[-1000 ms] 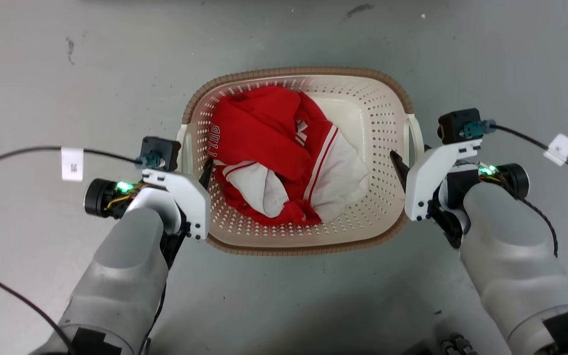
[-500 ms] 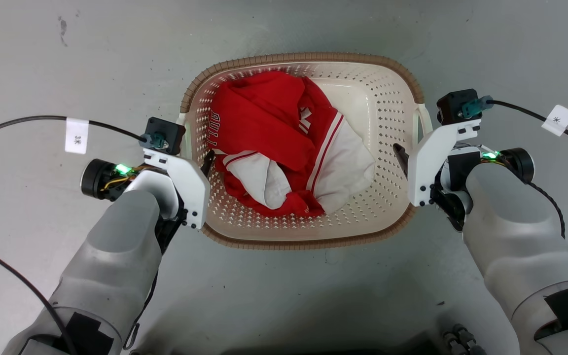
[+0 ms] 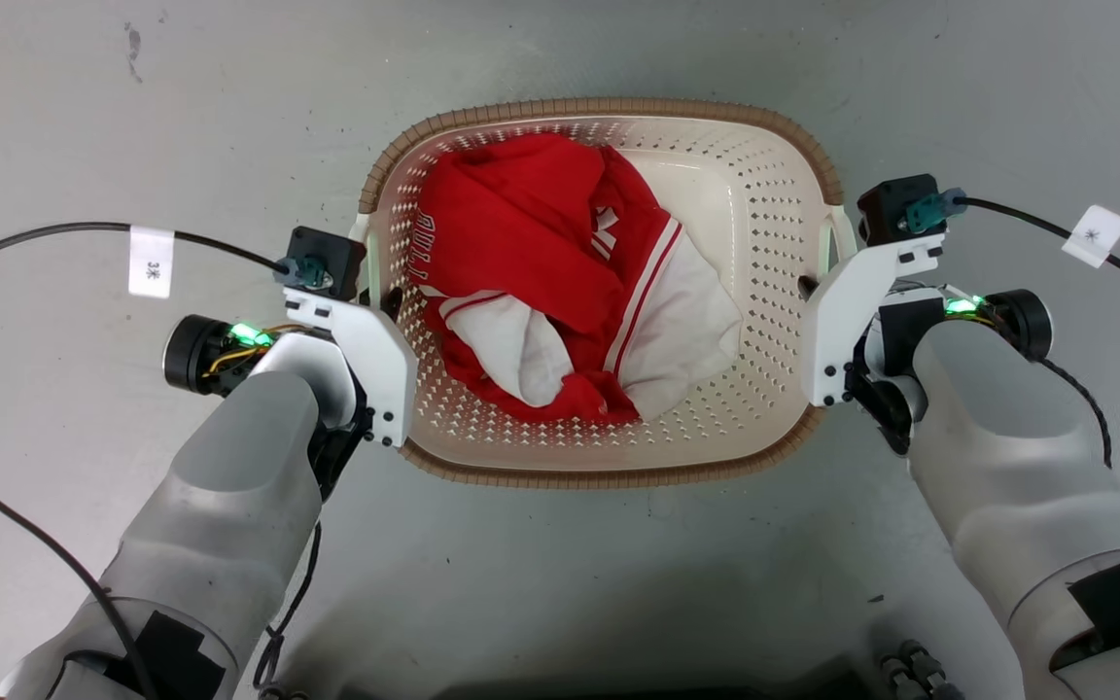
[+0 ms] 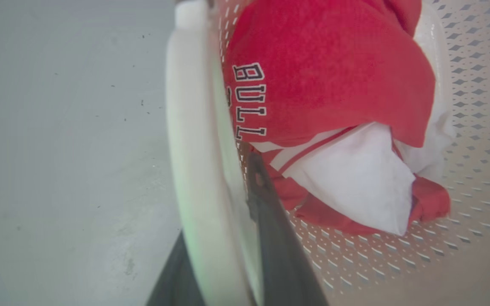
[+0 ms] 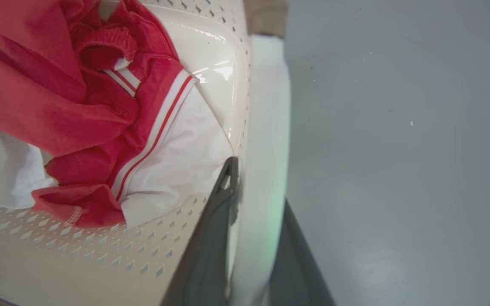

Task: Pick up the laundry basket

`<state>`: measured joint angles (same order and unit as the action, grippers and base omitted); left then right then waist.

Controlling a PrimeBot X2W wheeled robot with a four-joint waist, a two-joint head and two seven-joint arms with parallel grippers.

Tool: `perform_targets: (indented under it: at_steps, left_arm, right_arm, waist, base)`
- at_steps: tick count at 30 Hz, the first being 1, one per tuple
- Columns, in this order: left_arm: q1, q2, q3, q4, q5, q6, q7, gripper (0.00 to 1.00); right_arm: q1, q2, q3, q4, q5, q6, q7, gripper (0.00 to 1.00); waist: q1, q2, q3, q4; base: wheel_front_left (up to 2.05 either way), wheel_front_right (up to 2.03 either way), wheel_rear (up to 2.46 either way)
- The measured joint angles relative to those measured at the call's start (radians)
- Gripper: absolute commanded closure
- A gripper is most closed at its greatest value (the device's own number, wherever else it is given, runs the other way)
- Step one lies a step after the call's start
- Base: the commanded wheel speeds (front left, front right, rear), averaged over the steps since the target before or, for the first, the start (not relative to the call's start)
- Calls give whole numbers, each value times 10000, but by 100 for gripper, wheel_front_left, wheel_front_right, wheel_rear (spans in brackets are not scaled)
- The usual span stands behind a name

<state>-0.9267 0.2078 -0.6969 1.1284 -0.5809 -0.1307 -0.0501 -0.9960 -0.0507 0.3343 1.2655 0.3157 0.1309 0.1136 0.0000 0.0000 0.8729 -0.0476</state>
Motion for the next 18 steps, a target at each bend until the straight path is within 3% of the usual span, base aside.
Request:
perform_targets:
  at_steps: [9,18]
  left_arm:
    - [60,151,-899,-140,-936,15,242,100]
    - [755,531,-2150,-928,-2186,27,1628,100]
  right_arm:
    - [37,12,31,151,-79,-2,268,100]
    - [486,29,130,203,-259,0,2107,100]
  waist:
    - [0,0,-496,-16]
    - [-1,0,-1980,-60]
  base:
    - [0,0,0]
    - [0,0,0]
